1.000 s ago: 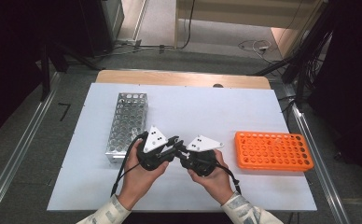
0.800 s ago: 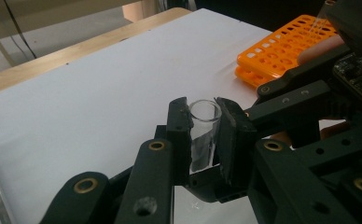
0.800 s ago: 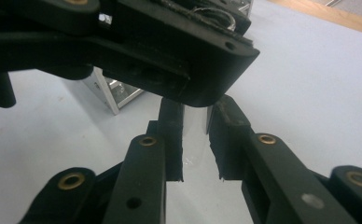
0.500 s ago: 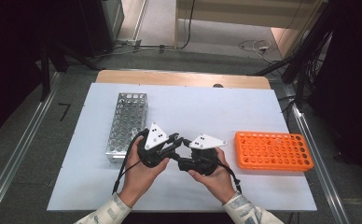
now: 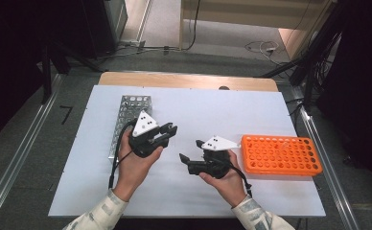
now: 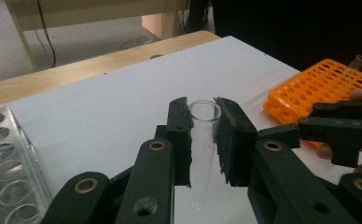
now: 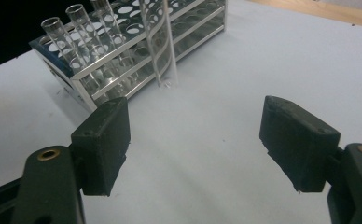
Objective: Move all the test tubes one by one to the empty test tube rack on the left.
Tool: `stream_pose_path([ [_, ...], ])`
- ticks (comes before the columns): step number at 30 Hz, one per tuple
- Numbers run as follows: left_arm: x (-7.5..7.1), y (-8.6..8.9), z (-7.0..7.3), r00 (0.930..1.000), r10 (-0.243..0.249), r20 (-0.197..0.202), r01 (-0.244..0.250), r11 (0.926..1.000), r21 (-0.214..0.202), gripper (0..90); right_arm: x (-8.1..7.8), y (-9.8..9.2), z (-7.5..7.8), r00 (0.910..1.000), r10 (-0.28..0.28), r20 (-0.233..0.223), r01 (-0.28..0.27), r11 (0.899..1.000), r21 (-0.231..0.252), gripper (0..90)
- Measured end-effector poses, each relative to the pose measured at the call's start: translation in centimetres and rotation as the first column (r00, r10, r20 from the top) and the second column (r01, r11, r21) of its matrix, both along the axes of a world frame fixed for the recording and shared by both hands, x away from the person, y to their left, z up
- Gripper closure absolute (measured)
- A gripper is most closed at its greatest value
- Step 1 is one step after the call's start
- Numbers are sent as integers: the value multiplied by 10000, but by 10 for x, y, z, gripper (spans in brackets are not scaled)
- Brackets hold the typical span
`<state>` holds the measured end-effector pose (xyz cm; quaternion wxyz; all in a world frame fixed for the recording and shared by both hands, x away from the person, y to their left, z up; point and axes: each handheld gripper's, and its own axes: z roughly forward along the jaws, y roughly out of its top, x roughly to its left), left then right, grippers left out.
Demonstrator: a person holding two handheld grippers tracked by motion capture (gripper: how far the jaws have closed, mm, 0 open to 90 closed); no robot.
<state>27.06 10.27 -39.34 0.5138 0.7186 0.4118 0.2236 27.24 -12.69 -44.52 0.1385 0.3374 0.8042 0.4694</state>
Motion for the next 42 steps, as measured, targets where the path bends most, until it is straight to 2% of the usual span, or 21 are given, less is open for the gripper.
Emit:
stream_pose_path([
  [3,2,10,3,9999,128,-89,-130,9996,-245,763,1,-3,1,9999,-75,-136,77,9999,104,235],
  [5,1,15,5,9992,401,10,-400,9991,-127,763,2,-4,2,9997,-89,-236,95,9996,249,237],
  [7,2,22,6,9984,564,-31,-565,9978,-341,762,1,-5,1,9997,-70,-237,73,9999,147,236],
  [11,5,33,7,9956,936,51,-934,9950,-363,762,1,-4,-1,9995,-89,-299,92,9999,103,237],
  [15,7,42,6,9901,1397,161,-1394,9901,-184,762,2,-5,-2,9996,-164,-228,165,9998,54,238],
  [23,12,54,-1,9815,1913,34,-1913,9815,-26,762,2,-5,-3,9997,-163,-156,162,9998,-76,239],
  [32,13,66,-1,9740,2263,58,-2262,9739,-201,762,1,-7,-1,9995,-272,-140,271,9996,-20,239],
  [36,15,67,-7,9694,2453,79,-2454,9693,174,762,2,-8,0,9996,-250,-164,251,9997,50,239],
  [39,18,68,-13,9673,2535,-27,-2534,9671,238,762,1,-10,-2,9994,-291,-205,291,9996,-21,239],
  [42,18,67,-17,9687,2478,-151,-2473,9686,269,762,2,-10,-2,9994,-287,-198,287,9996,10,239],
])
